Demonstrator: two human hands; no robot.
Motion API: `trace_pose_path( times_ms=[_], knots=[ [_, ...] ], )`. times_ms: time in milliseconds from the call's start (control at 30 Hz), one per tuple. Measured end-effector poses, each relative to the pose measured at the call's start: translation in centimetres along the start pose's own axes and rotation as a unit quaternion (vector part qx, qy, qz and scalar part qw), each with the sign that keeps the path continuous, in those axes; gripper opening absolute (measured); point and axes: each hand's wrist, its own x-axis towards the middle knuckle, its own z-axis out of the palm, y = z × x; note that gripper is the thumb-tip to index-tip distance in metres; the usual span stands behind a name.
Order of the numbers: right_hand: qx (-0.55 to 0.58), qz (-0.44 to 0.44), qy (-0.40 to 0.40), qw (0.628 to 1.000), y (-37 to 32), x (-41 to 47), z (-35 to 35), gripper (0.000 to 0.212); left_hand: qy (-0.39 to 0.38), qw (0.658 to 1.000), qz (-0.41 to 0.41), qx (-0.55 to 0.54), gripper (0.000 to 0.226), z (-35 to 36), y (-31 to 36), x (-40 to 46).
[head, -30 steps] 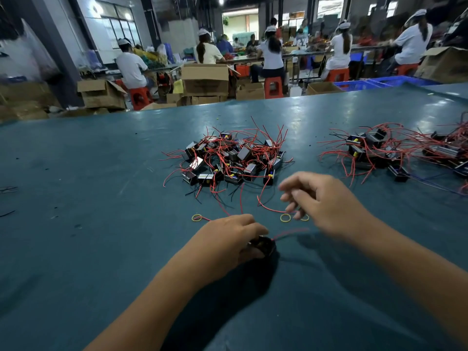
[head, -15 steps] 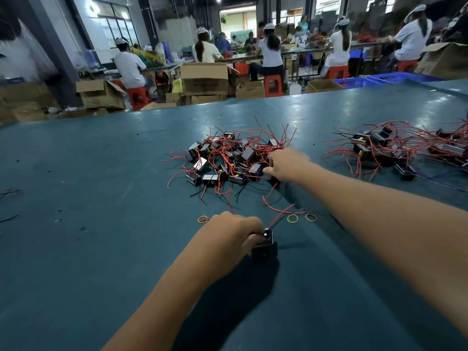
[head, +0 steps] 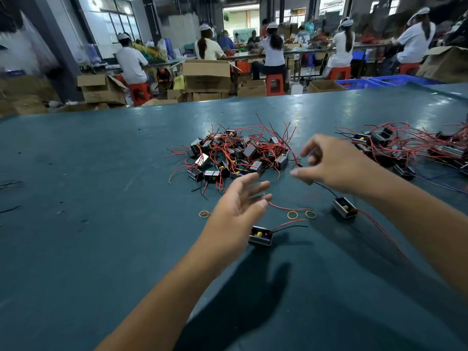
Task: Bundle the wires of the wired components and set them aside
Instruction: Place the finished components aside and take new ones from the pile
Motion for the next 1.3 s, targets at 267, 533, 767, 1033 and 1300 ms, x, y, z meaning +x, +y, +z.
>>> trace_pose_path(
  times_ms=[267, 533, 767, 1033, 1300],
  knots=[
    [0.040, -0.043, -0.081, 0.995, 0.8, -7.7, 1.6, 0.022, -0.036, 0.870, 0.013, 0.491, 0.017, -1.0, -1.5, 0.1],
    [-0.040, -0.154, -0.147, 0.976, 1.3, -8.6, 3.2, 0.027, -0.006, 0.847, -0.026, 0.530, 0.013, -4.0, -1.4, 0.6],
    [-0.069, -0.192, -0.178, 0.963, 1.4, -8.9, 4.5, 0.036, 0.007, 0.906, 0.071, 0.417, 0.006, -3.1, -0.5, 0.4],
    [-0.062, -0.190, -0.168, 0.965, 1.4, -8.9, 4.7, 0.039, -0.143, 0.823, 0.178, 0.521, 0.019, -0.9, -1.0, -0.2],
    [-0.067, -0.193, -0.162, 0.965, 1.3, -9.0, 4.9, 0.037, -0.144, 0.785, 0.192, 0.572, 0.006, 0.1, -0.9, -0.5]
  ],
)
